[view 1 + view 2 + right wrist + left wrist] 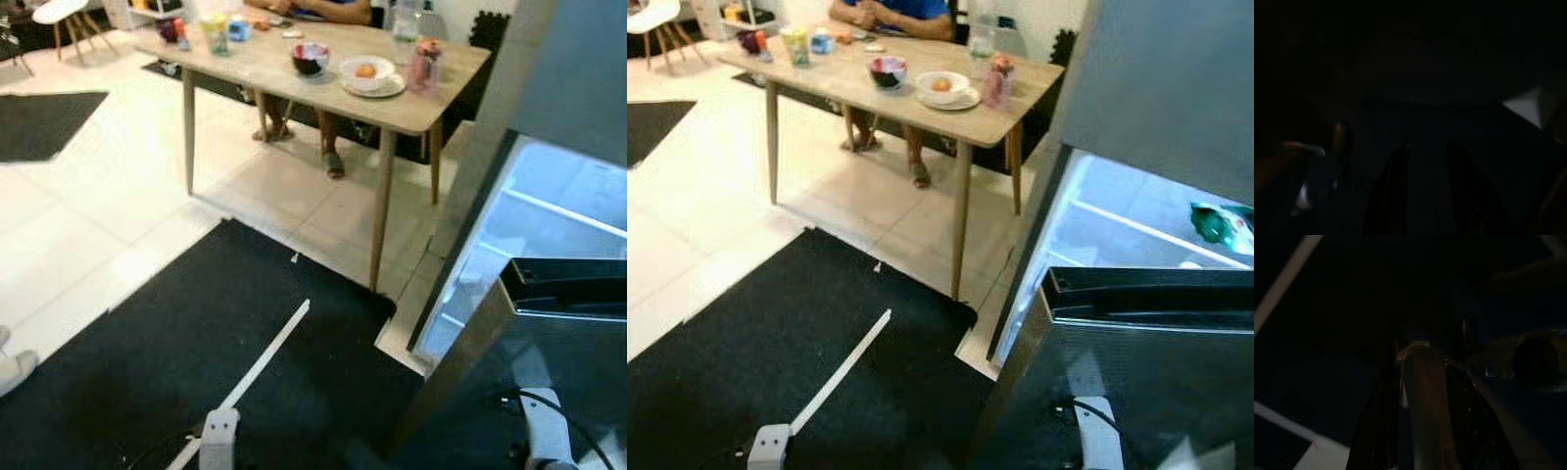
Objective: Restocking fridge
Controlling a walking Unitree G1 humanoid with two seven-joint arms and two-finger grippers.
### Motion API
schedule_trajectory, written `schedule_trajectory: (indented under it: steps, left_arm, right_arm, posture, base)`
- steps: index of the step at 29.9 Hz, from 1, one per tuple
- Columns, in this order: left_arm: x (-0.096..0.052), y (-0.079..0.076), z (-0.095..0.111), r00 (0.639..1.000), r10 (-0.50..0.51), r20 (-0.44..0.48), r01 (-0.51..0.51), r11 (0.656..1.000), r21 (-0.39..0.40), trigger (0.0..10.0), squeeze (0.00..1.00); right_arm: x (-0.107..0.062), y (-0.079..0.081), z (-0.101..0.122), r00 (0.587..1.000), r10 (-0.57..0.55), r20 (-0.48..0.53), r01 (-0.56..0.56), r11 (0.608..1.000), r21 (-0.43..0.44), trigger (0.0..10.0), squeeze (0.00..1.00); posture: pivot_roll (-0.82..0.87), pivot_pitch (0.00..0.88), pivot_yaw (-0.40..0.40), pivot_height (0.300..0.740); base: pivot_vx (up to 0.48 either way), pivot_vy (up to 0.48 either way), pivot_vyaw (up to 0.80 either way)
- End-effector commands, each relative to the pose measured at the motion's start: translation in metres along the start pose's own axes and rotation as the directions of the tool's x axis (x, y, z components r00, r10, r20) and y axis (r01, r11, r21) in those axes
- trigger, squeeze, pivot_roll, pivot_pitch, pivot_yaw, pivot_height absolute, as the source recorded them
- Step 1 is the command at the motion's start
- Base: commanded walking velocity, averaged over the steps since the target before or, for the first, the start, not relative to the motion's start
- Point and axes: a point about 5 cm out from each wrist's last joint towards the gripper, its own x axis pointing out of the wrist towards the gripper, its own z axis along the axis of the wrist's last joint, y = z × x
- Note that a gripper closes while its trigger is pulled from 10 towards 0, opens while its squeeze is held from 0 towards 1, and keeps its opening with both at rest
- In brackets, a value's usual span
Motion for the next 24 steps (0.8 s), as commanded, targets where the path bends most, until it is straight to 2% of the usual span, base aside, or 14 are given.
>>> schedule_trajectory:
  steps: [1, 2, 3, 5, 9, 11, 12, 13, 14, 15, 17, 19, 22, 24]
  left_arm:
    - [-0.001, 0.002, -0.003, 1.0, 0.006, -0.012, -0.006, 1.0, -0.004, 10.0, 0.0]
    - [-0.001, 0.002, -0.003, 1.0, 0.007, -0.011, -0.007, 1.0, -0.004, 10.0, 0.0]
    - [-0.001, 0.002, -0.003, 1.0, 0.007, -0.01, -0.007, 1.0, -0.004, 10.0, 0.0]
    - [-0.001, 0.003, -0.003, 1.0, 0.008, -0.009, -0.008, 1.0, -0.004, 10.0, 0.0]
    - [-0.002, 0.004, -0.003, 1.0, 0.009, -0.01, -0.01, 1.0, -0.004, 10.0, 0.0]
    - [-0.002, 0.004, -0.003, 1.0, 0.01, -0.01, -0.01, 1.0, -0.004, 10.0, 0.0]
    - [-0.002, 0.004, -0.003, 1.0, 0.01, -0.01, -0.01, 1.0, -0.004, 10.0, 0.0]
    - [-0.002, 0.005, -0.004, 1.0, 0.01, -0.01, -0.011, 1.0, -0.005, 10.0, 0.0]
    - [-0.002, 0.005, -0.004, 1.0, 0.01, -0.01, -0.011, 1.0, -0.005, 10.0, 0.0]
    - [-0.002, 0.005, -0.004, 1.0, 0.013, -0.009, -0.013, 1.0, -0.009, 10.0, 0.0]
    - [-0.003, 0.005, -0.006, 1.0, 0.017, -0.008, -0.017, 1.0, -0.016, 10.0, 0.0]
    - [-0.003, 0.006, -0.007, 1.0, 0.019, -0.009, -0.019, 1.0, -0.023, 10.0, 0.0]
    - [-0.004, 0.005, -0.012, 1.0, 0.025, -0.017, -0.025, 0.999, -0.039, 10.0, 0.0]
    - [-0.004, 0.005, -0.012, 1.0, 0.025, -0.017, -0.025, 0.999, -0.039, 10.0, 0.0]
  right_arm:
    - [0.003, 0.0, 0.021, 0.997, 0.018, 0.082, -0.017, 1.0, -0.018, 10.0, 0.0]
    - [0.005, 0.001, 0.043, 0.987, 0.035, 0.154, -0.029, 0.999, -0.038, 10.0, 0.0]
    - [0.005, 0.001, 0.047, 0.985, 0.037, 0.166, -0.03, 0.999, -0.041, 10.0, 0.0]
    - [0.007, 0.004, 0.078, 0.966, 0.056, 0.253, -0.037, 0.996, -0.079, 10.0, 0.0]
    - [0.004, 0.012, 0.14, 0.905, 0.065, 0.421, -0.023, 0.994, -0.105, 10.0, 0.0]
    - [0.0, 0.014, 0.166, 0.873, 0.056, 0.485, 0.0, 0.993, -0.115, 10.0, 0.0]
    - [0.0, 0.014, 0.166, 0.873, 0.056, 0.485, 0.0, 0.993, -0.115, 10.0, 0.0]
    - [-0.005, 0.016, 0.19, 0.839, 0.043, 0.543, 0.028, 0.992, -0.122, 10.0, 0.0]
    - [-0.005, 0.016, 0.19, 0.839, 0.043, 0.543, 0.028, 0.992, -0.122, 10.0, 0.0]
    - [-0.013, 0.019, 0.216, 0.797, 0.033, 0.604, 0.051, 0.991, -0.121, 10.0, 0.0]
    - [-0.025, 0.025, 0.25, 0.734, 0.042, 0.678, 0.062, 0.99, -0.128, 10.0, 0.0]
    - [-0.028, 0.03, 0.258, 0.714, 0.064, 0.697, 0.053, 0.988, -0.146, 10.0, 0.0]
    - [-0.019, 0.04, 0.239, 0.753, 0.117, 0.647, 0.007, 0.983, -0.185, 10.0, 0.0]
    - [-0.019, 0.04, 0.239, 0.753, 0.117, 0.647, 0.007, 0.983, -0.185, 10.0, 0.0]
  posture:
    - [-0.01, 0.029, -0.021, 0.74]
    - [-0.01, 0.029, -0.021, 0.74]
    - [-0.01, 0.029, -0.021, 0.74]
    - [0.0, 0.035, -0.018, 0.74]
    - [0.0, 0.035, -0.018, 0.74]
    - [0.01, 0.04, -0.02, 0.74]
    - [0.01, 0.04, -0.02, 0.74]
    - [0.02, 0.041, -0.024, 0.74]
    - [0.02, 0.041, -0.024, 0.74]
    - [0.02, 0.041, -0.024, 0.74]
    - [0.03, 0.041, -0.041, 0.74]
    - [0.03, 0.04, -0.046, 0.74]
    - [0.03, 0.038, -0.052, 0.74]
    - [0.03, 0.038, -0.052, 0.74]
  base:
    - [0.0, 0.0, 0.0]
    - [0.0, 0.0, 0.0]
    - [0.0, 0.0, 0.0]
    - [0.0, 0.0, 0.0]
    - [0.0, 0.0, 0.0]
    - [0.0, 0.0, 0.0]
    - [0.0, 0.0, 0.0]
    - [0.0, 0.0, 0.0]
    - [0.0, 0.0, 0.0]
    - [0.0, 0.0, 0.0]
    - [0.0, 0.0, 0.0]
    - [0.0, 0.0, 0.0]
    - [0.0, 0.0, 0.0]
    - [0.0, 0.0, 0.0]
